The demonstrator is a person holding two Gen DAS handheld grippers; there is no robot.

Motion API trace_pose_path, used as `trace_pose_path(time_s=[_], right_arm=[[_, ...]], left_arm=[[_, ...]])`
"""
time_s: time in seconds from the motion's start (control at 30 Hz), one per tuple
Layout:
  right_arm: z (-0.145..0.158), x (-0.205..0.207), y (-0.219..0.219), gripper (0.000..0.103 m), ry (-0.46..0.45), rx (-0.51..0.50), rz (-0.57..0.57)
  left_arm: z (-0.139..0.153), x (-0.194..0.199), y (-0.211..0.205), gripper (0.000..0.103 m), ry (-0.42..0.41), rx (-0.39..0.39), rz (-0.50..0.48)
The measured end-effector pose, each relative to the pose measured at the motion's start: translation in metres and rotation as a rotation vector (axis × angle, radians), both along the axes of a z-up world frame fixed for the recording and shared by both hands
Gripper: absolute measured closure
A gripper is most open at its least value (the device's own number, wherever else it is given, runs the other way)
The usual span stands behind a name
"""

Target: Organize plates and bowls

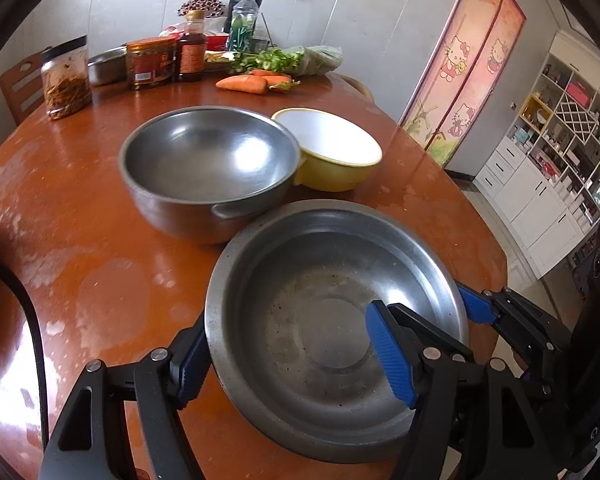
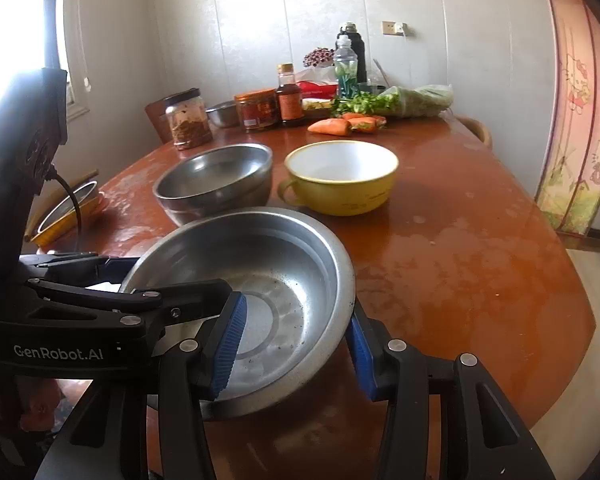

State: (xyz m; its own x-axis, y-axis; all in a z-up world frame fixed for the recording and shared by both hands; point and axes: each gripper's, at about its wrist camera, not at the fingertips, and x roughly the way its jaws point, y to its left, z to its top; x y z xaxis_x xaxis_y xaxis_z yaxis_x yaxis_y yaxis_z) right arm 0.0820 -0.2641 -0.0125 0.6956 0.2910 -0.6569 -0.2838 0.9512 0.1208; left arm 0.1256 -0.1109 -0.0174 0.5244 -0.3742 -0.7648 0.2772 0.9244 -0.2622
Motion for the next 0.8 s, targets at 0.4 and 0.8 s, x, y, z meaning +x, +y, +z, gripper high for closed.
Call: trace_pose_path(time_s=[0.4,0.8], right_arm=[[0.015,-0.012,0.046,0.052,-0.019,0.011,0.098],[0.035,-0.014,0.107,0.052,-0.045,0.021,0.194]], left_arm=[[0.022,-0.029,0.051,0.031,-0.043,0.021,0.088],[0.045,-0.055,0.11,0.031,-0.116,0.008,0.185]])
